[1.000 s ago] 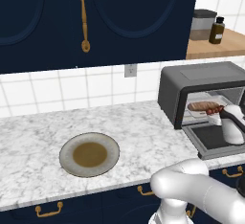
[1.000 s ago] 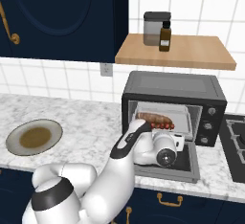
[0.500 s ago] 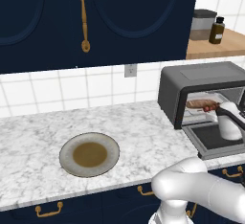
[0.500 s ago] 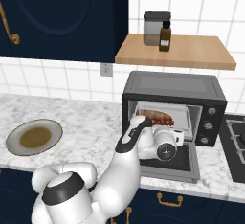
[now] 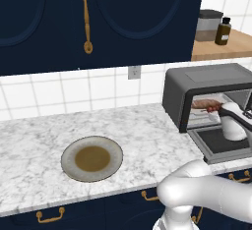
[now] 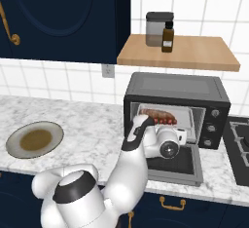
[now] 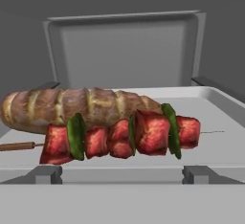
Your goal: Pick up the kebab skewer and baguette bread, and place them inside the toaster oven. Close the toaster oven door and start by setting the timer.
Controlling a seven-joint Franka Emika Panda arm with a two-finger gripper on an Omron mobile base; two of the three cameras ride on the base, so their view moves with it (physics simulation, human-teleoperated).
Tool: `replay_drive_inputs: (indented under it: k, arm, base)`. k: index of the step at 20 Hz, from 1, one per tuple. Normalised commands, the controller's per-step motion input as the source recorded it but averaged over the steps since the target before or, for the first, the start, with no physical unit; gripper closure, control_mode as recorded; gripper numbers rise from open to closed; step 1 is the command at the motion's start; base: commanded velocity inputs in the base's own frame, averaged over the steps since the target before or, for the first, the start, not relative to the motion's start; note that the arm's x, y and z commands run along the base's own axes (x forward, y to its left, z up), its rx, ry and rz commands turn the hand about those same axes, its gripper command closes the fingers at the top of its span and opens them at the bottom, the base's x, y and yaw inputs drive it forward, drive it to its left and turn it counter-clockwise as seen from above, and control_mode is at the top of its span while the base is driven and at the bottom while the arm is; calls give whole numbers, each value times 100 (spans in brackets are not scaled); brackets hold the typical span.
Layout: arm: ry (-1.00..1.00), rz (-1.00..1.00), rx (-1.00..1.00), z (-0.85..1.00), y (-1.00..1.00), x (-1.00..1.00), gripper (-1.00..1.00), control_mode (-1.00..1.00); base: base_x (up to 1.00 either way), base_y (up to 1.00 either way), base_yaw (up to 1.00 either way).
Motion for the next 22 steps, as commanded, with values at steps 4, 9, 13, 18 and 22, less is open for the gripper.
replay_drive_inputs:
  k: [4, 9, 13, 18, 22]
  arm:
    - [0, 0, 0, 0, 0, 18, -100, -100]
    - [0, 0, 0, 0, 0, 15, -100, -100]
    - [0, 0, 0, 0, 0, 17, -100, -100]
    - [0, 0, 0, 0, 0, 19, -100, -100]
    - [0, 0, 0, 0, 0, 20, -100, -100]
  base:
    - [0, 0, 0]
    - [0, 0, 0]
    - [0, 0, 0]
    - [0, 0, 0]
    - [0, 0, 0]
